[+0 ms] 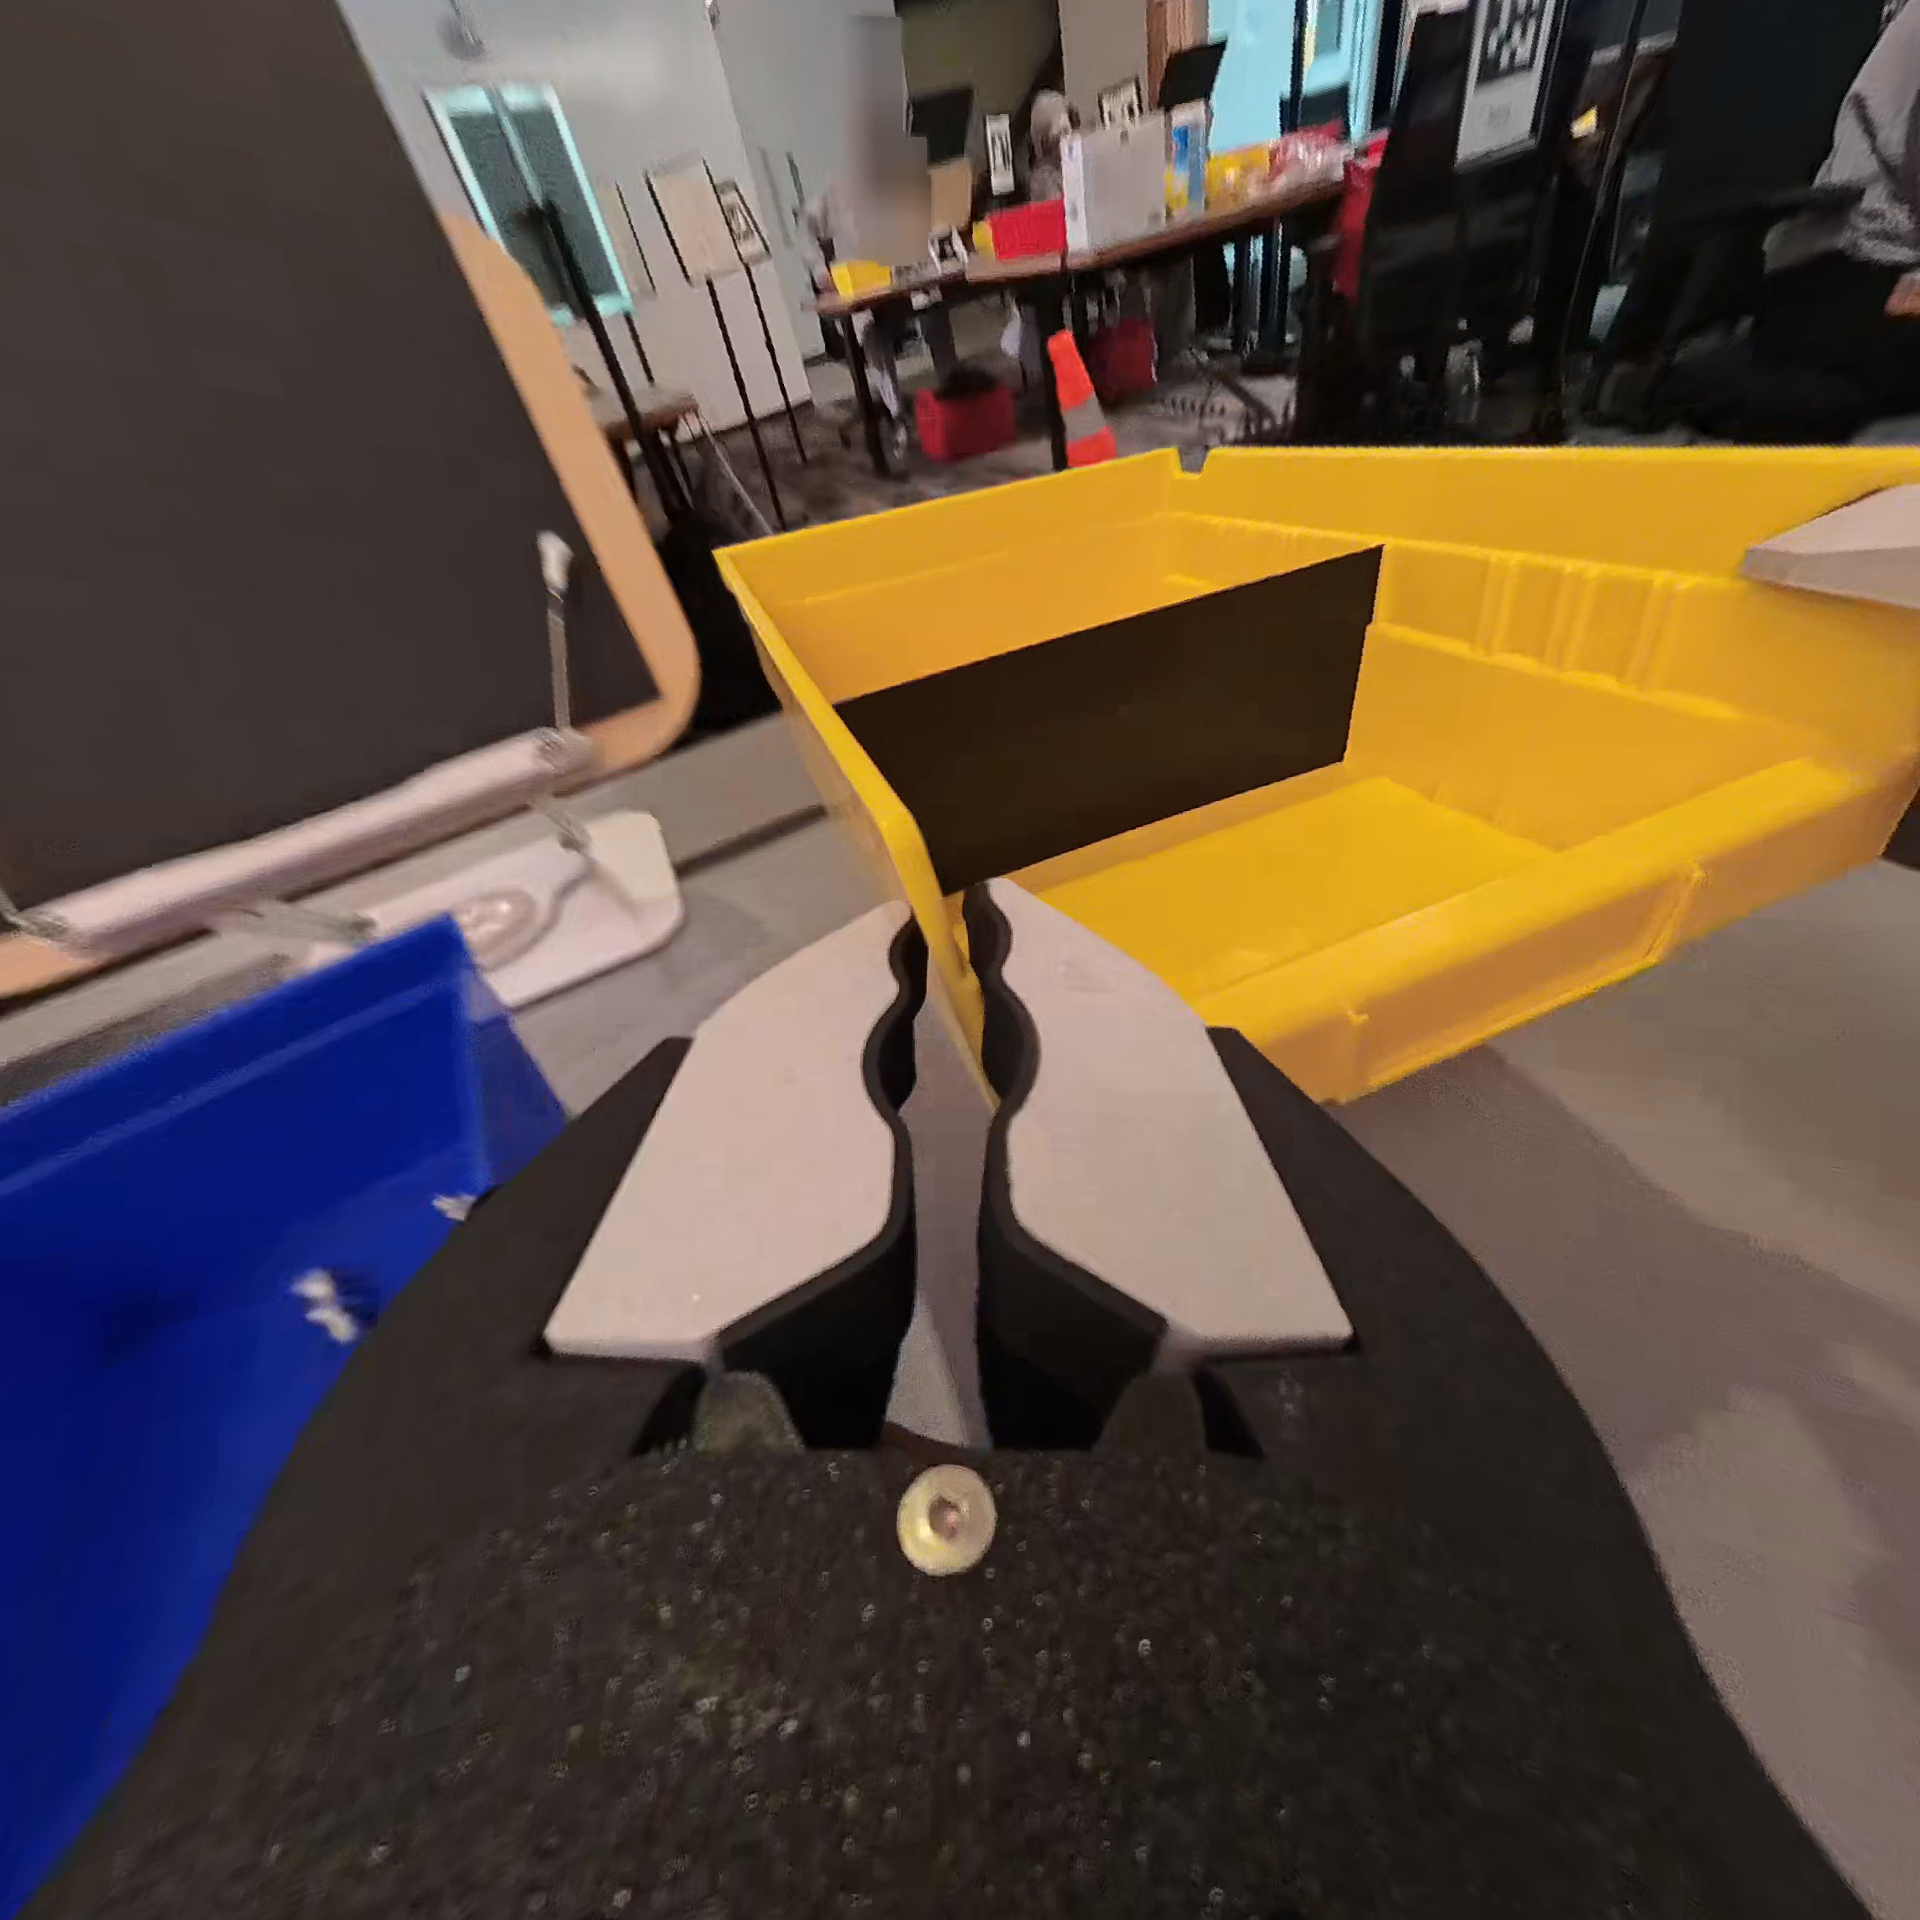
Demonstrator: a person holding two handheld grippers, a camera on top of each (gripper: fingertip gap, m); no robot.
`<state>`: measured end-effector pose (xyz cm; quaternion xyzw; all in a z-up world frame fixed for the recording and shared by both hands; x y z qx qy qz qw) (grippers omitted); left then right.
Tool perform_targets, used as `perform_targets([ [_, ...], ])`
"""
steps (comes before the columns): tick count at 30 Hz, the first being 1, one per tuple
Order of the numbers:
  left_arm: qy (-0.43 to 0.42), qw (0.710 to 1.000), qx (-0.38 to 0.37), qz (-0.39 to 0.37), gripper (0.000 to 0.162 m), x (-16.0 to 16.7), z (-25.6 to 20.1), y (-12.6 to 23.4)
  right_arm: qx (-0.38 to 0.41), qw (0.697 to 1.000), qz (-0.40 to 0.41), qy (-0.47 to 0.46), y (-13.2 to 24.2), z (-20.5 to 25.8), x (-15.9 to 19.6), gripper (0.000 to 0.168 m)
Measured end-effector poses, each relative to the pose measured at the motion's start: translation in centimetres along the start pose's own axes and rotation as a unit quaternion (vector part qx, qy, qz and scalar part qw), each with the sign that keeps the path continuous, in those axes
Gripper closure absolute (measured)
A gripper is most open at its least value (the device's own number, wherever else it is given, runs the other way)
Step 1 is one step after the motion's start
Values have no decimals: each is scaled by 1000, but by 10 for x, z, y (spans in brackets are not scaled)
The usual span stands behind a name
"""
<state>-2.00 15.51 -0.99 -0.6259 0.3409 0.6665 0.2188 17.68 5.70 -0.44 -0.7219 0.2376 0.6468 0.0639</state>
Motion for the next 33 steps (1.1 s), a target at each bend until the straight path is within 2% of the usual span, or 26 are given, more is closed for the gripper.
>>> perform_targets([
  [4,17,1000,5,24,154,39,-21,-11,-23,999,29,4,-8,-18,44,167],
  [8,30,999,17,42,153,56,-28,-15,-11,999,36,17,-9,-22,48,167],
  [13,67,989,64,112,148,83,-34,-18,-25,994,104,27,-17,-25,77,164],
  [15,62,987,97,113,136,88,-44,-12,-3,995,97,23,-19,-31,81,161],
  [17,44,985,114,121,138,88,-52,-6,8,995,102,-4,-20,-36,81,156],
  [19,44,980,141,130,134,85,-51,4,-9,995,103,-15,-16,-34,78,144],
  [21,55,974,176,132,127,73,-41,21,5,996,85,2,-7,-33,67,140],
  [23,72,970,198,121,123,55,-16,44,20,998,48,20,3,-28,46,137],
  [26,83,978,173,80,112,32,48,84,-49,999,-5,11,13,10,11,126],
  [28,77,990,105,48,107,26,105,110,-109,993,-30,22,18,51,-6,122],
  [30,73,997,-7,21,105,28,167,136,-176,983,-37,45,19,105,-13,115],
  [31,87,995,-56,13,105,31,194,148,-210,975,-36,60,20,135,-12,110],
  [33,132,986,-101,8,102,41,233,164,-262,962,-40,66,19,195,-8,105],
])
Point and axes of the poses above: each gripper's, where its closed fingertips meet, y back along the fingers, x out of its underside, z = x × y across the jaws, the point moved 8 cm from there along y, back along the fingers, and after that the axes turned 12 degrees about y, right-handed, at the moved point
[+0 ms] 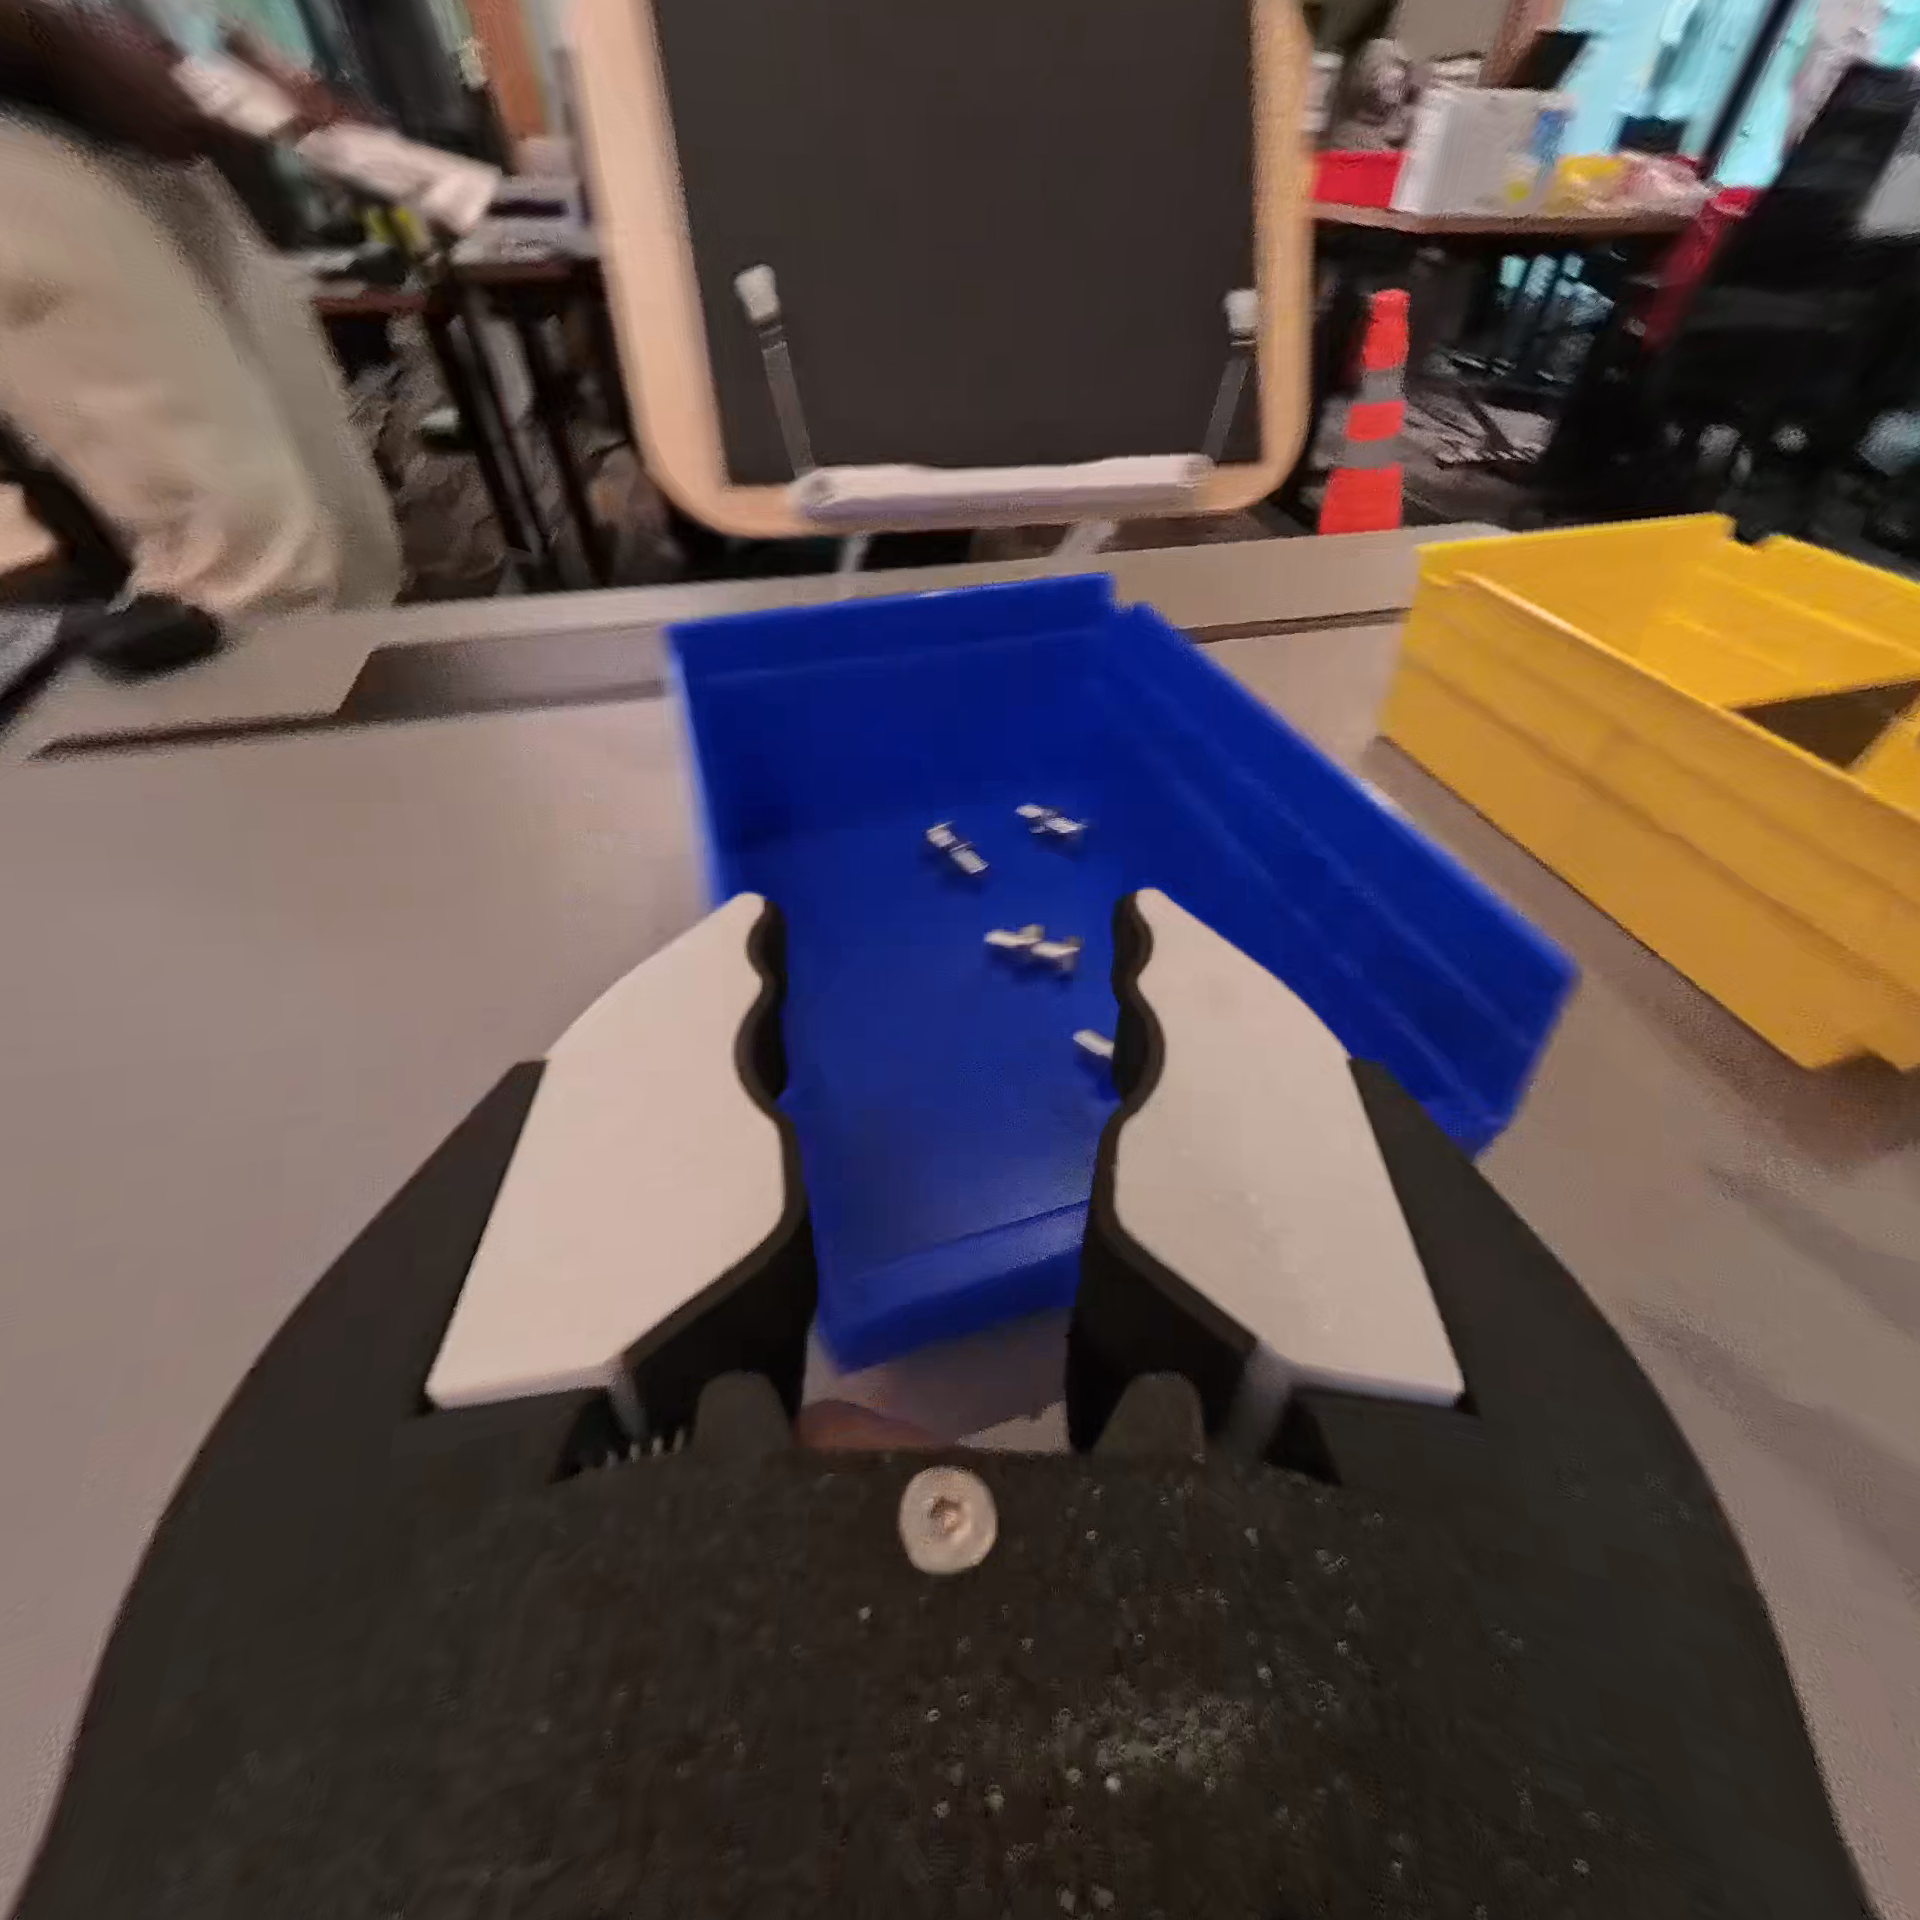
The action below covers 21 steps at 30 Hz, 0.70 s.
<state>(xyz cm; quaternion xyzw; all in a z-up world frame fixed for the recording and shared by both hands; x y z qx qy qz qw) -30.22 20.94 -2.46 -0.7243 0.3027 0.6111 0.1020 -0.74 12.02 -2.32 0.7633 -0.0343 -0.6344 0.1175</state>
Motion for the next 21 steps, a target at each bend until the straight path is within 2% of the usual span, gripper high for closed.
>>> perform_targets([
  [3,24,999,-29,30,100,20,36,-6,-46,999,12,-22,-40,68,7,98],
  [5,15,996,-13,83,100,36,40,-20,-4,999,27,-29,-58,93,16,95],
  [7,11,992,2,123,101,48,40,-34,67,996,61,-19,-69,99,27,97],
  [8,13,991,14,133,110,51,39,-39,93,992,78,-11,-73,99,32,101],
  [9,16,990,15,136,121,53,39,-43,107,990,94,-7,-76,100,36,116],
  [10,19,990,13,138,123,52,39,-46,117,988,102,-8,-80,101,39,144],
  [11,27,989,17,144,127,51,41,-48,138,984,108,-12,-81,100,41,162],
  [13,53,988,17,147,146,46,48,-48,152,981,118,-18,-81,100,37,164],
  [16,16,989,-10,148,158,39,58,-47,187,973,134,-7,-78,119,20,165],
  [18,3,991,-19,131,158,29,70,-42,217,969,118,7,-80,136,10,164],
  [21,-28,995,-47,81,157,2,103,-28,210,975,68,0,-95,169,-13,164],
])
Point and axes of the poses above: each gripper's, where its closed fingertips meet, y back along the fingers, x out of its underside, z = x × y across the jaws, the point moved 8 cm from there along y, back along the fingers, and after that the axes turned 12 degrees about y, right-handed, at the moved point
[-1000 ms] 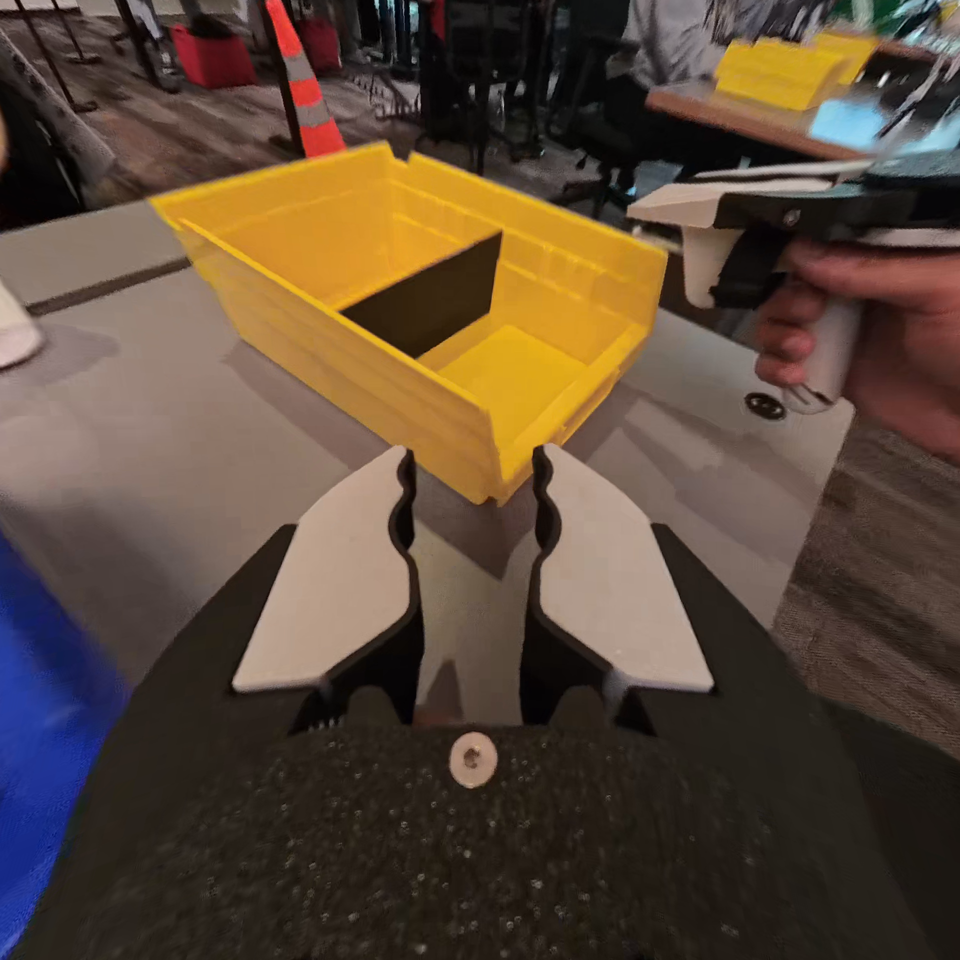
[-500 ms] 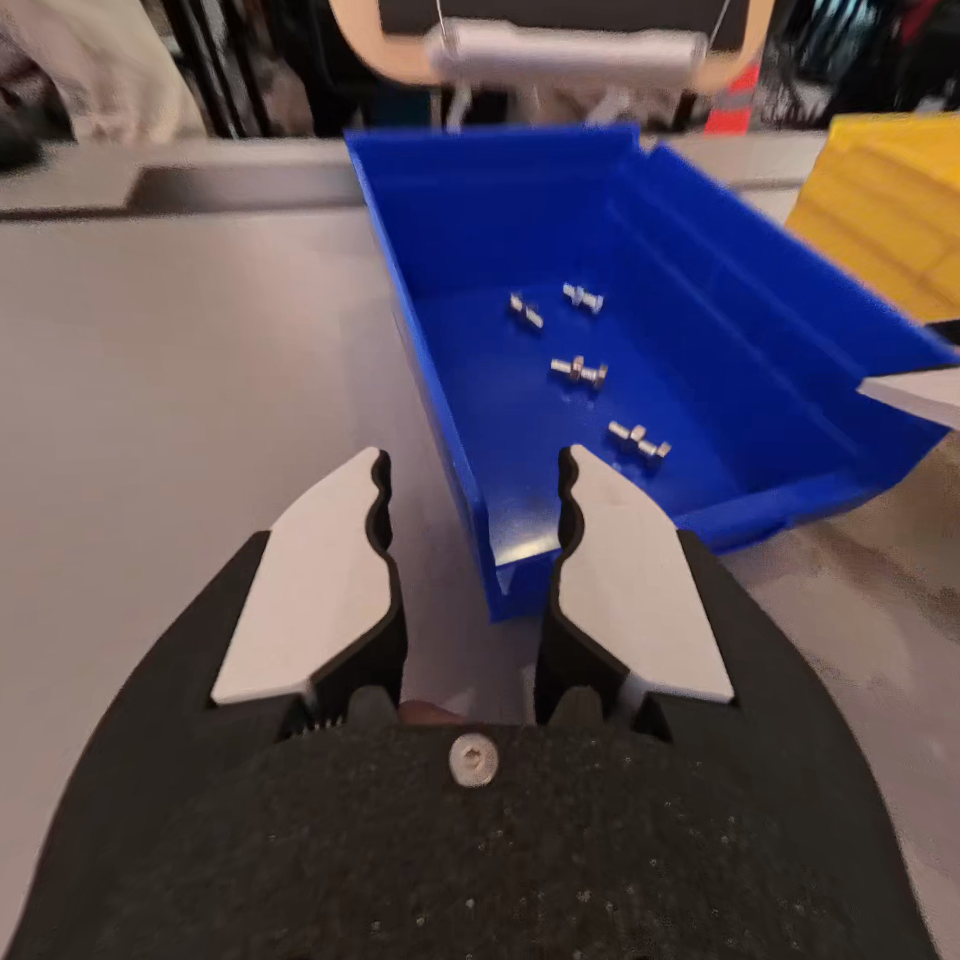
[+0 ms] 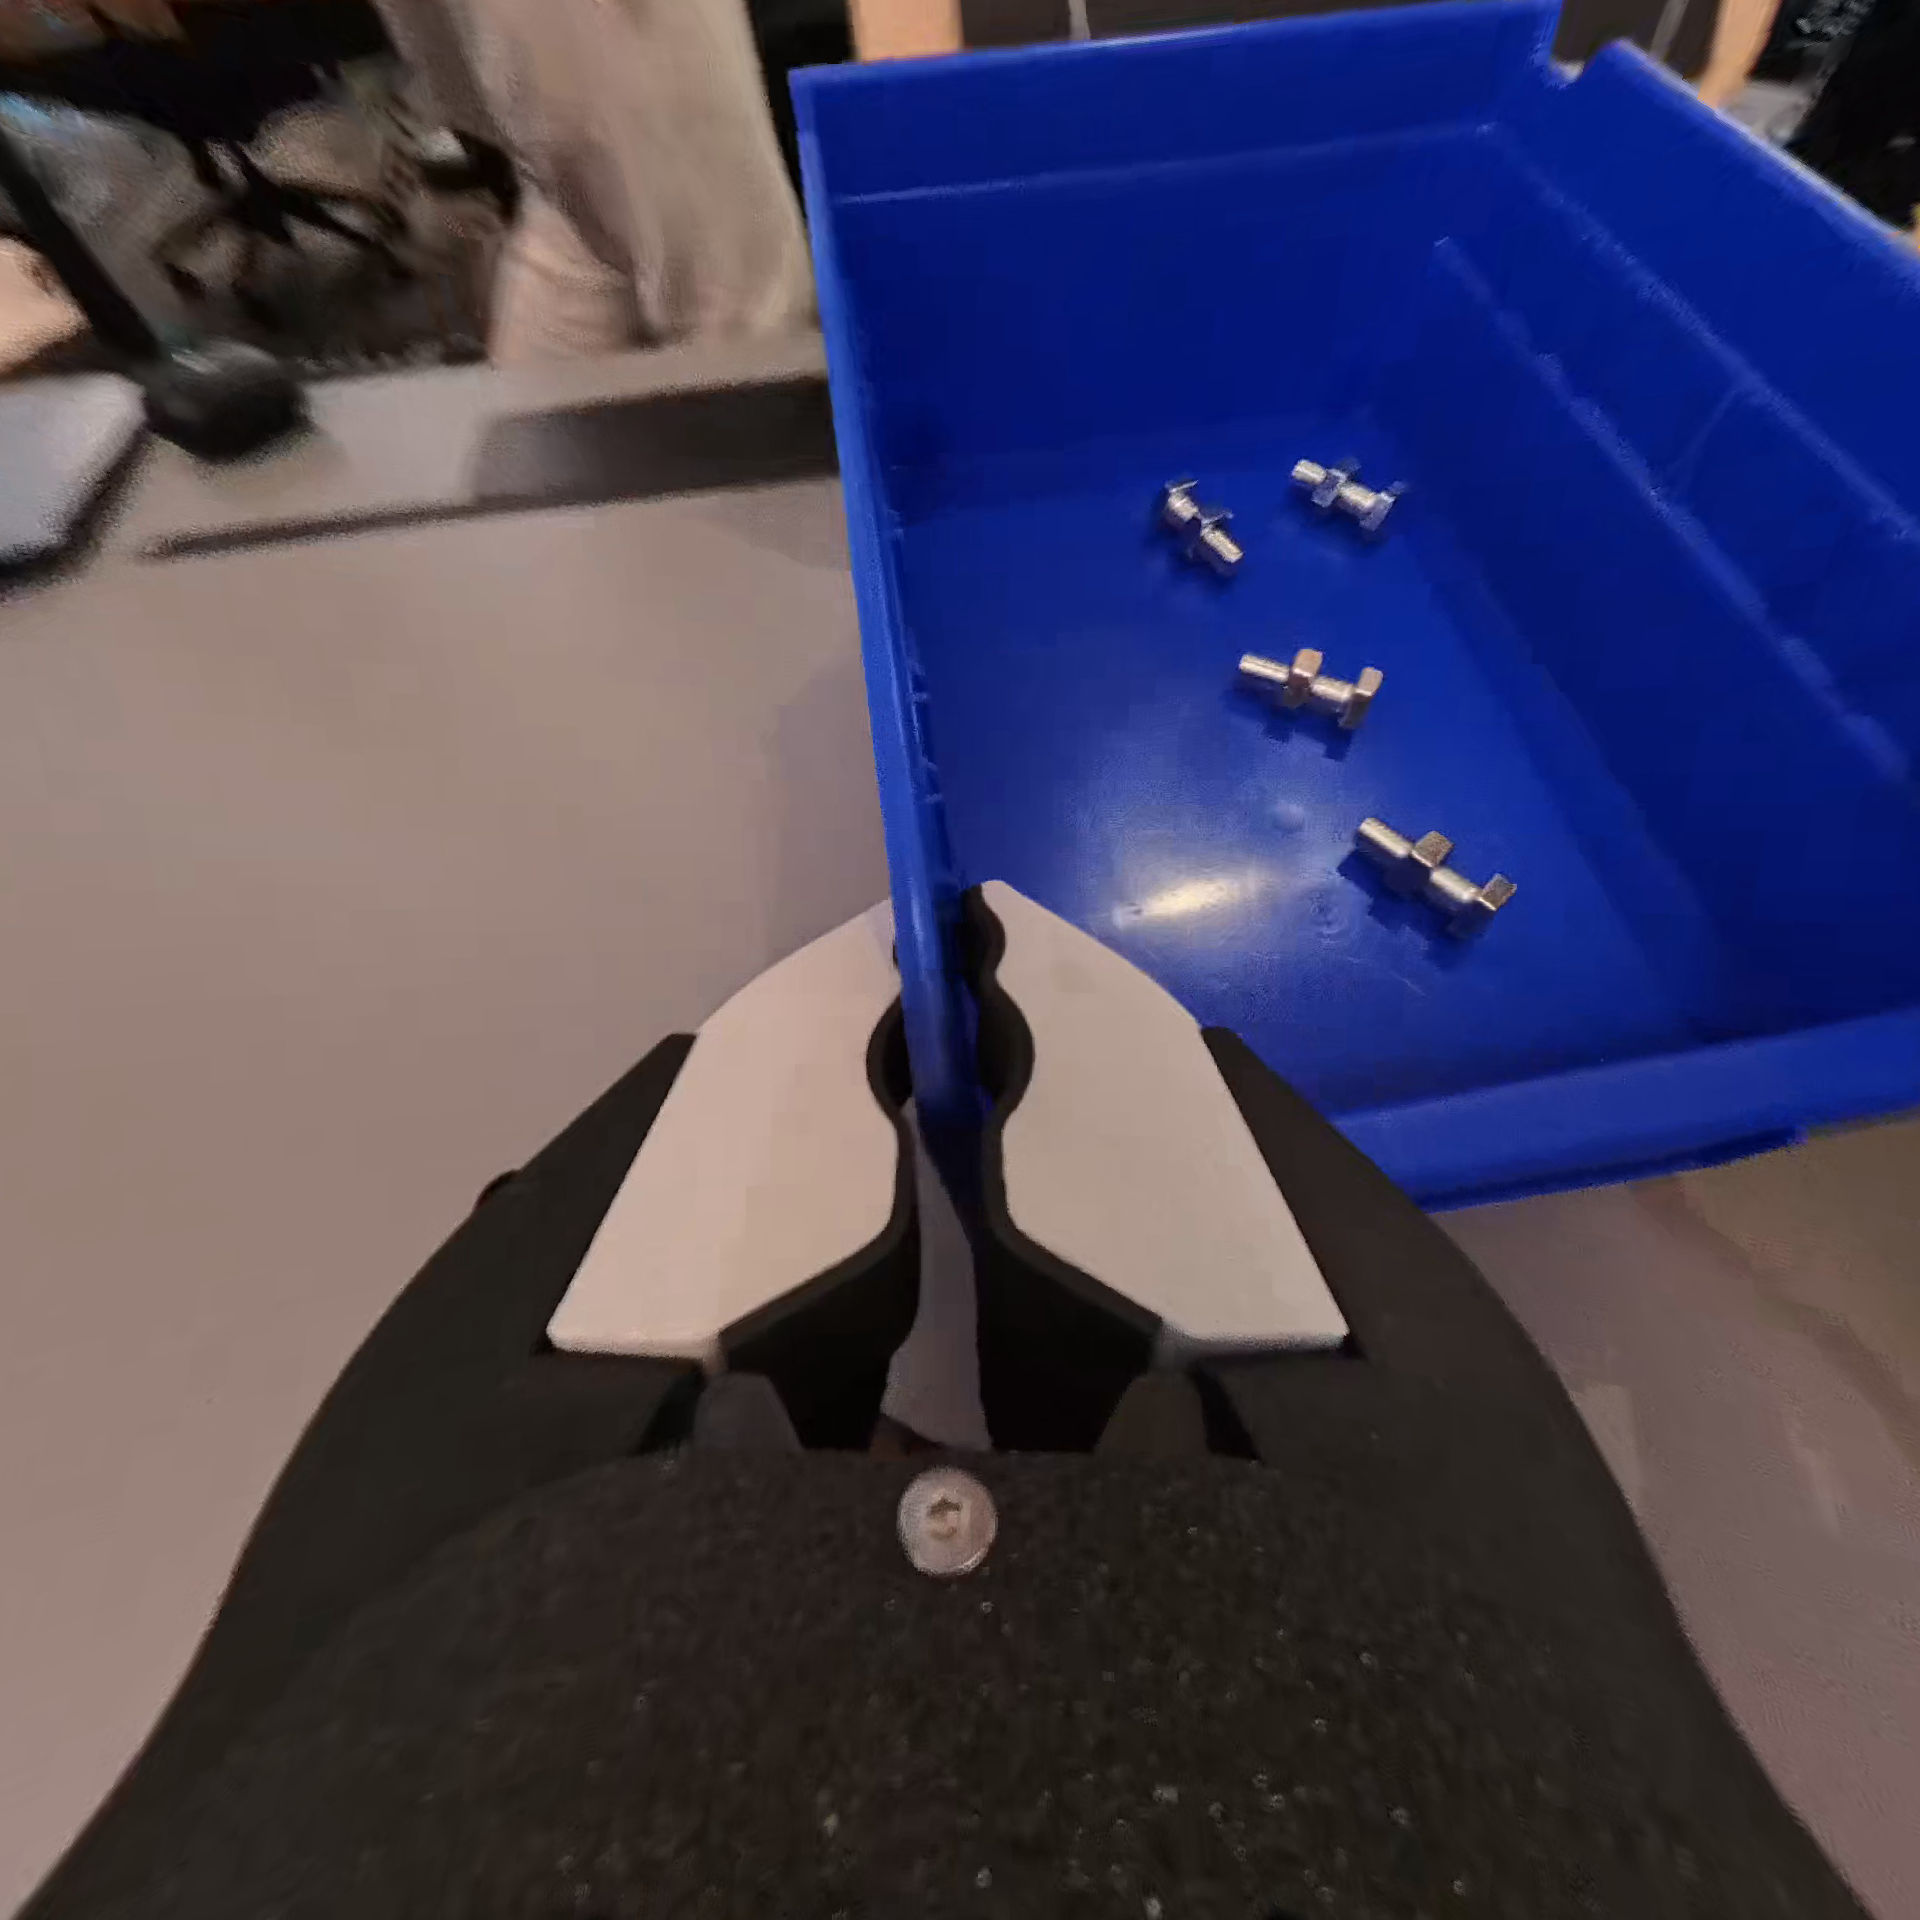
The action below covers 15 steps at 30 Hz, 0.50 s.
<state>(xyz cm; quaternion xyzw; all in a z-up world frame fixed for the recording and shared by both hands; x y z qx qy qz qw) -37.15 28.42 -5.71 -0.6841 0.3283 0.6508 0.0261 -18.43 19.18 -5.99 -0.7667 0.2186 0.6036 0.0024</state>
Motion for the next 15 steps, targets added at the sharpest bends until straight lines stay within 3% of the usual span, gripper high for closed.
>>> perform_targets([
  [4,20,999,-21,-22,157,-15,77,14,-50,999,-20,12,-10,69,-27,164],
  [9,49,996,-73,-17,158,-16,154,21,-105,993,34,44,-35,156,-22,161],
  [15,104,991,-74,41,157,3,187,11,-121,992,7,34,-37,178,-23,162],
])
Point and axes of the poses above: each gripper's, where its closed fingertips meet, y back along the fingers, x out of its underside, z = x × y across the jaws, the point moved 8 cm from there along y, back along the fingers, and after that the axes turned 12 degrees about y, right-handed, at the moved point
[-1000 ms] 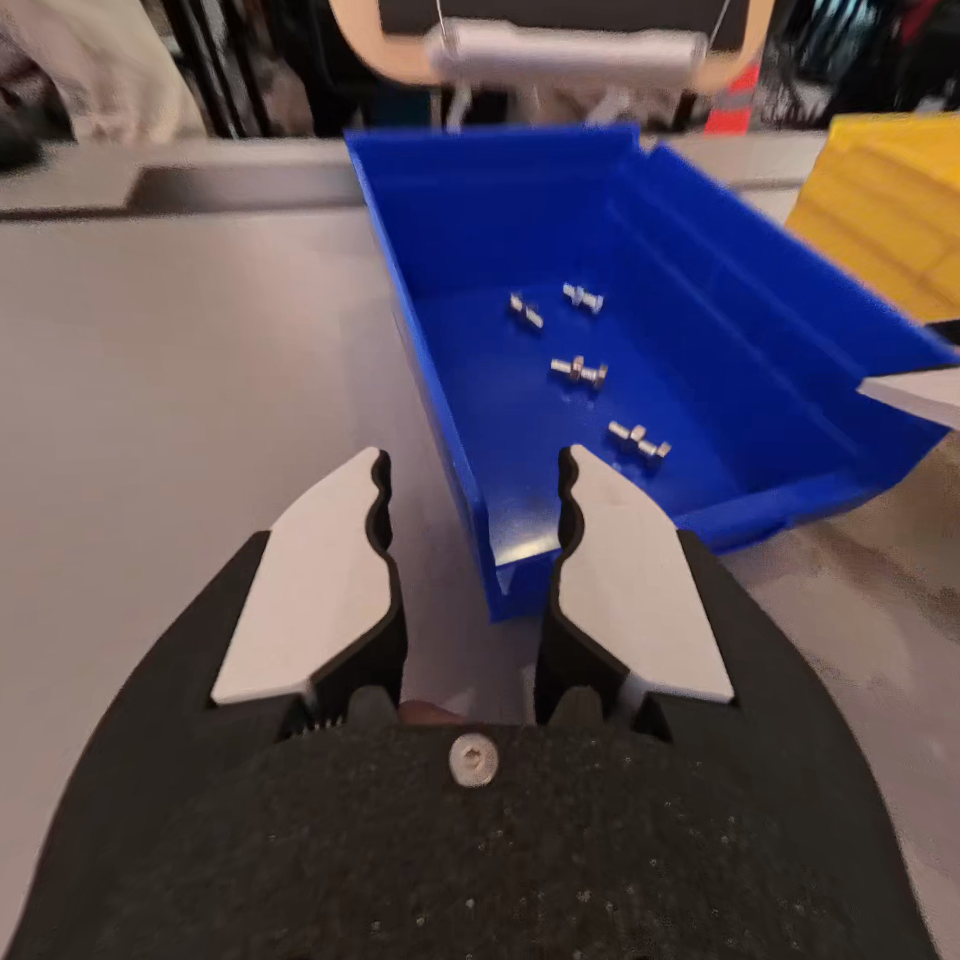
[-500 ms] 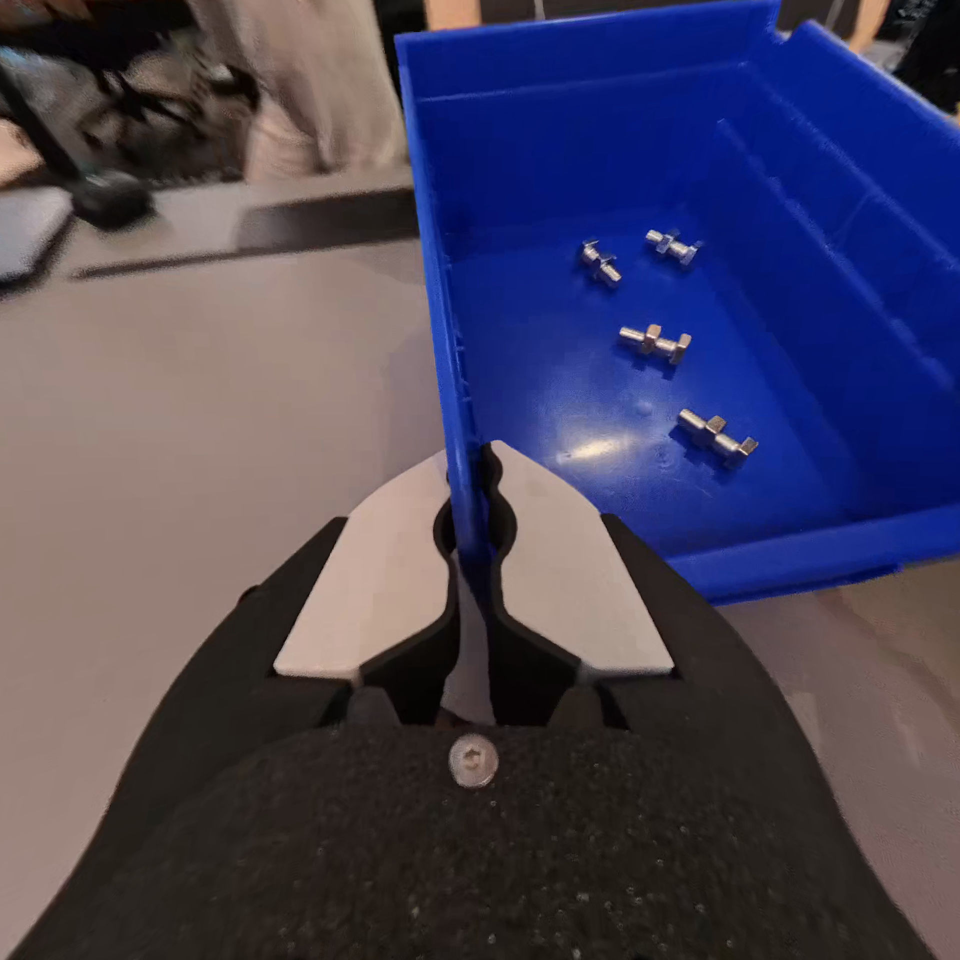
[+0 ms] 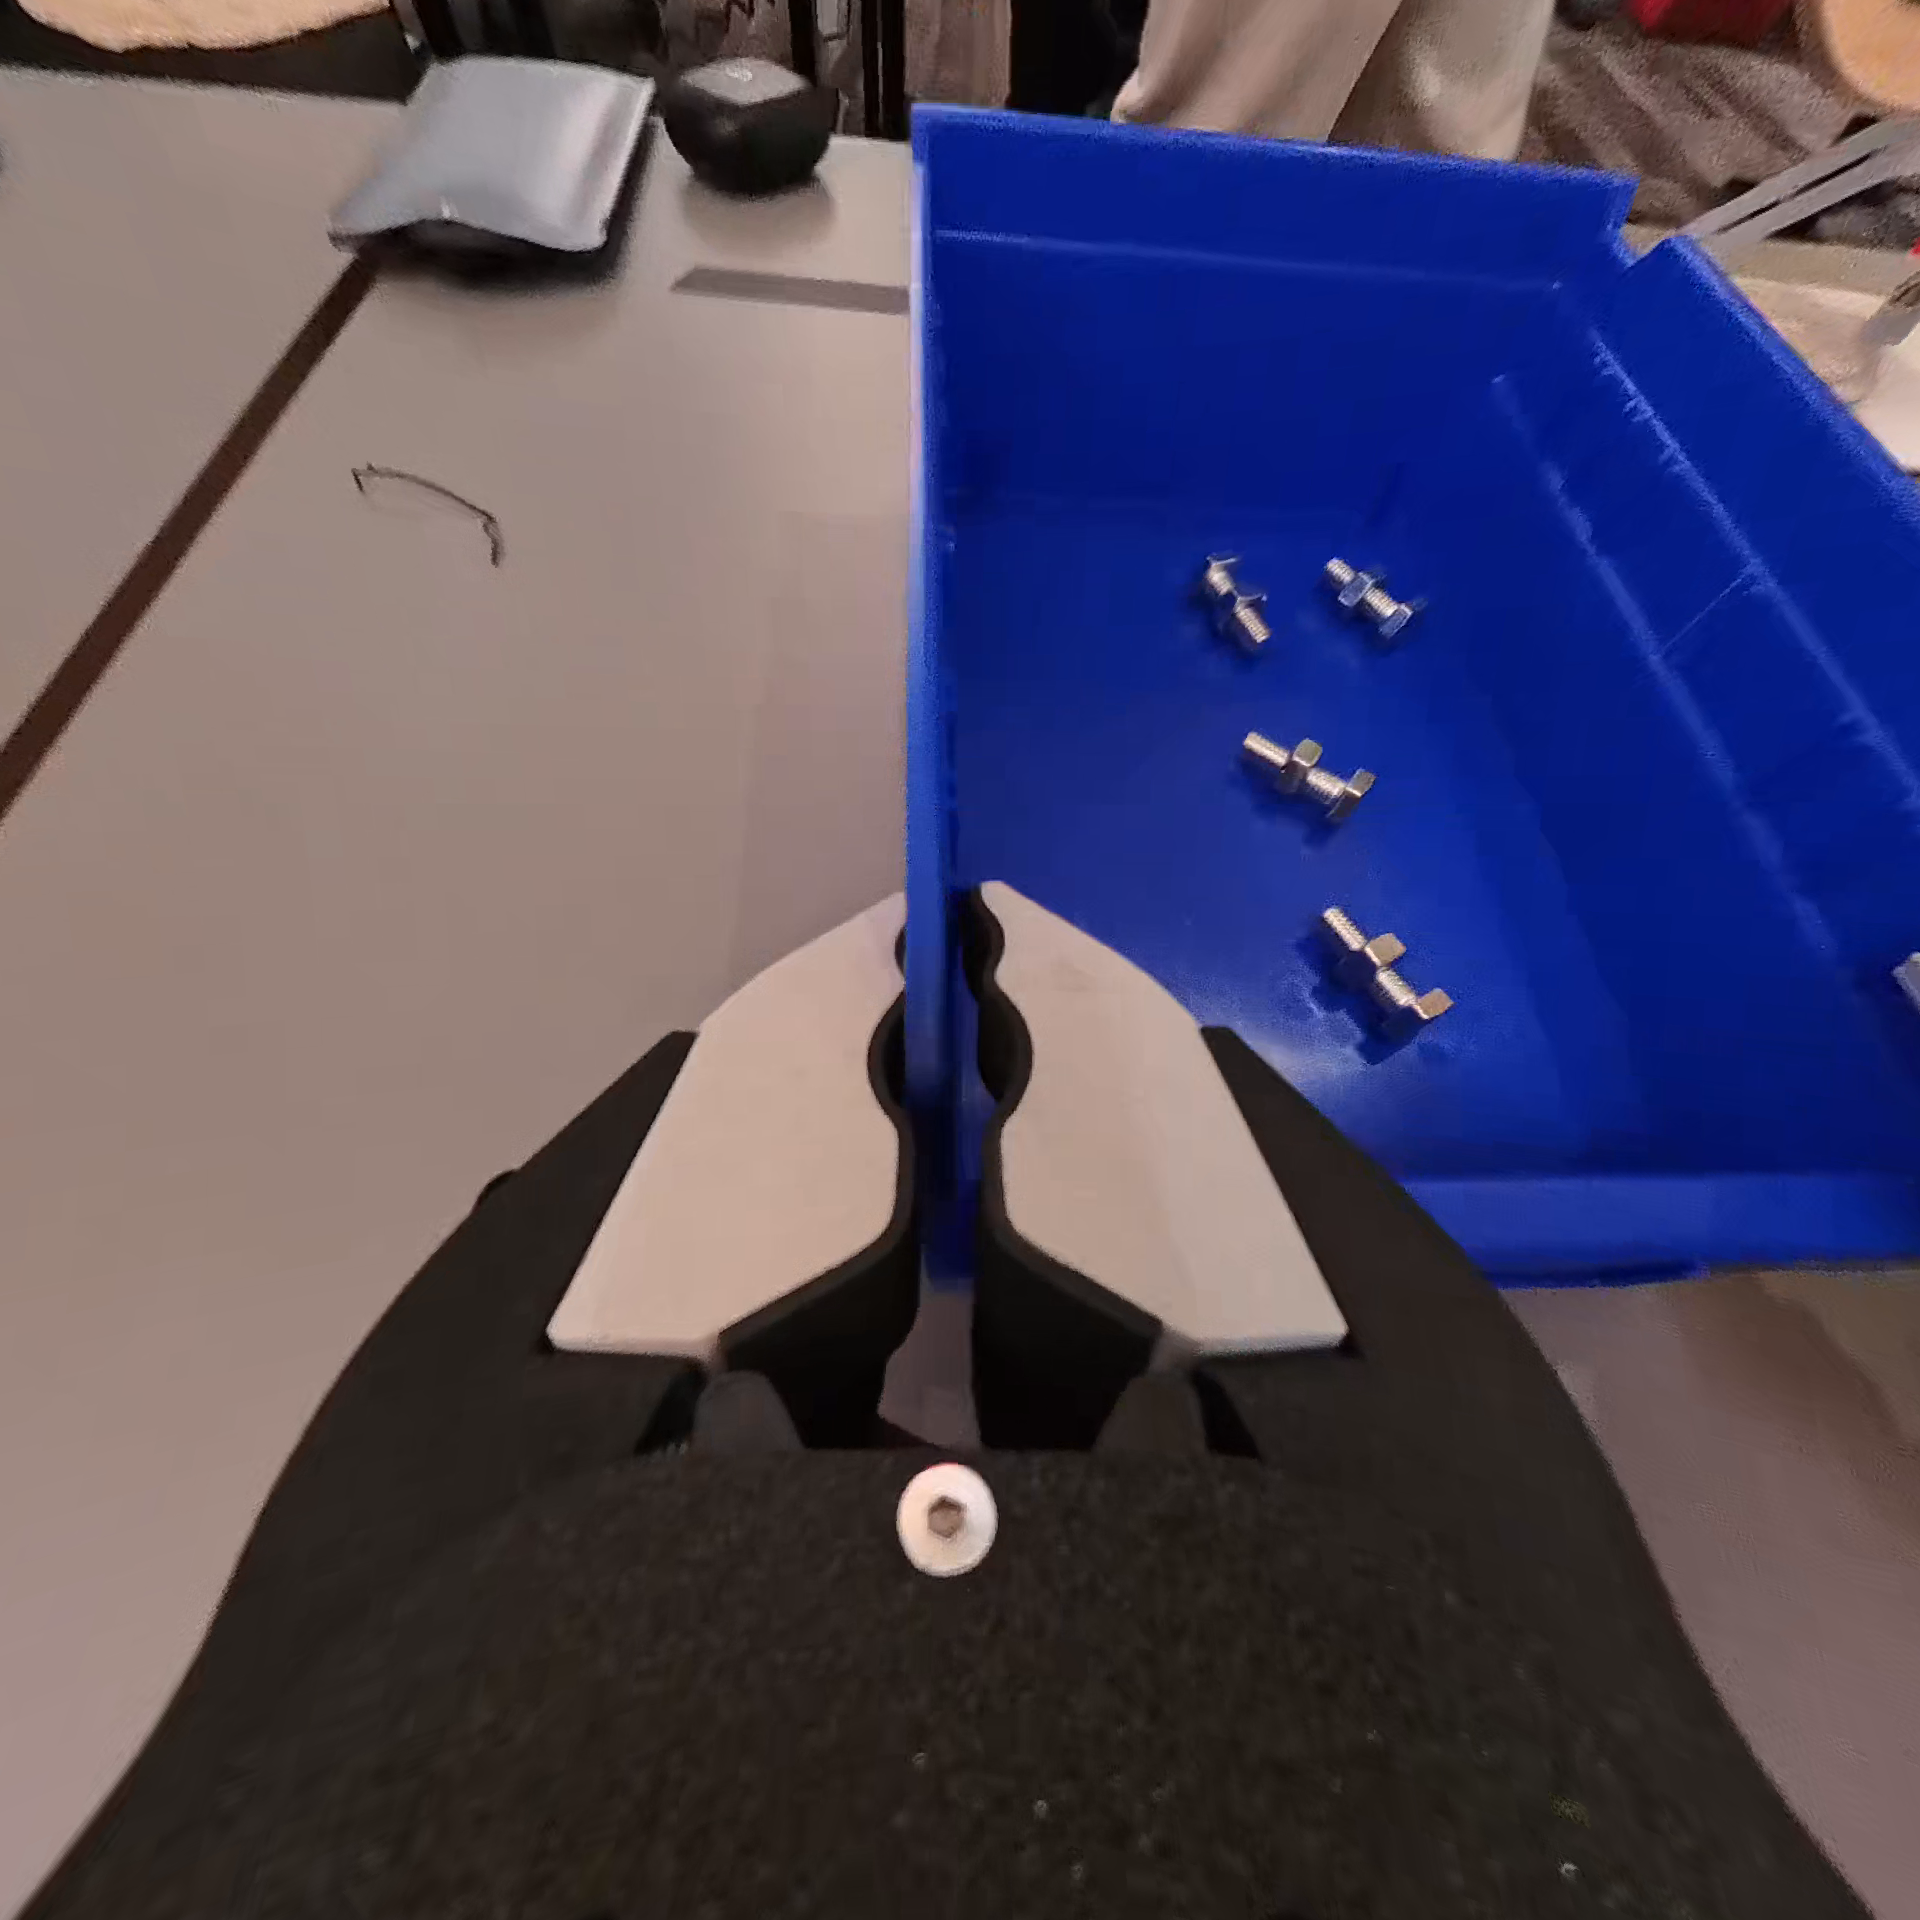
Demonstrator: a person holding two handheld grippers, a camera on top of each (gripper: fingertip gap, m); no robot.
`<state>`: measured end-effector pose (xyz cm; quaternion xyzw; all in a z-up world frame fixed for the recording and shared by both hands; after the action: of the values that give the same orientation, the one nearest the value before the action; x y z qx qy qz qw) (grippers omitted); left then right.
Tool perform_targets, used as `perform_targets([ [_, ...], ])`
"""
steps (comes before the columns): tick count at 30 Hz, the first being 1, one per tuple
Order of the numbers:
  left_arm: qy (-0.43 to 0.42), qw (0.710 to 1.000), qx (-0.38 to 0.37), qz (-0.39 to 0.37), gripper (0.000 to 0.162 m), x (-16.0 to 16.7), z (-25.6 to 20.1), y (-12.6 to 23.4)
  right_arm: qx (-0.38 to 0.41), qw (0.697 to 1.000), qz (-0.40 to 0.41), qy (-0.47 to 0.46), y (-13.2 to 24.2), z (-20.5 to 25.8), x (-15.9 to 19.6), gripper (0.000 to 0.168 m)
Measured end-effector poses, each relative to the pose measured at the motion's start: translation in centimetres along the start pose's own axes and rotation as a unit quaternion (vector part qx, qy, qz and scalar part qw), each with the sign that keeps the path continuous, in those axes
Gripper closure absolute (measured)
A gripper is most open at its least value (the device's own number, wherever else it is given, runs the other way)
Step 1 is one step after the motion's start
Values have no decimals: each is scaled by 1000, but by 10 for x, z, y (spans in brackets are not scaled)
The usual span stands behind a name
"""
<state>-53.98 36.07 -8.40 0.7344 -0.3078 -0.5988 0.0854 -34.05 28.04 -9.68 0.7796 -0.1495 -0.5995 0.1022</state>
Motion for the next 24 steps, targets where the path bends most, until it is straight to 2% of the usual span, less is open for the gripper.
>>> perform_targets([
  [4,48,999,9,-11,157,0,2,0,-96,995,-13,-24,12,-12,-4,154],
  [5,60,998,16,-16,155,-1,2,3,-124,992,-24,-23,20,-20,-5,145],
  [7,90,994,30,-52,141,-7,1,12,-183,983,-16,-26,37,-41,-2,134],
  [9,121,987,31,-103,136,-14,-2,25,-212,976,10,-47,52,-75,5,132],
  [12,113,974,26,-196,134,-17,-19,48,-192,980,9,-53,72,-144,20,132],
  [14,89,970,24,-226,134,-13,-36,54,-156,987,13,-46,84,-191,38,132],
  [16,75,973,51,-214,134,-5,-58,52,-128,990,21,-53,100,-233,58,132],
  [20,59,984,120,-121,134,23,-99,44,-75,989,28,-124,137,-312,98,132],
  [22,46,985,131,-103,134,35,-110,46,-39,982,10,-185,157,-350,118,132],
  [23,38,986,128,-98,134,40,-113,48,-43,976,-16,-213,167,-366,128,138],
  [24,30,988,120,-93,134,44,-113,49,-61,966,-54,-245,176,-378,136,132],
])
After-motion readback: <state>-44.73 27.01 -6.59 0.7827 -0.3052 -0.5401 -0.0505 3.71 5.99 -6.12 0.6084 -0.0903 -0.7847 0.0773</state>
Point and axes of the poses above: each gripper's, where its closed fingertips meet, y back along the fingers, x out of its underside, z = x × y across the jaws, the point moved 8 cm from there along y, back along the fingers, and after that the axes turned 12 degrees about y, right-handed, at the moved point
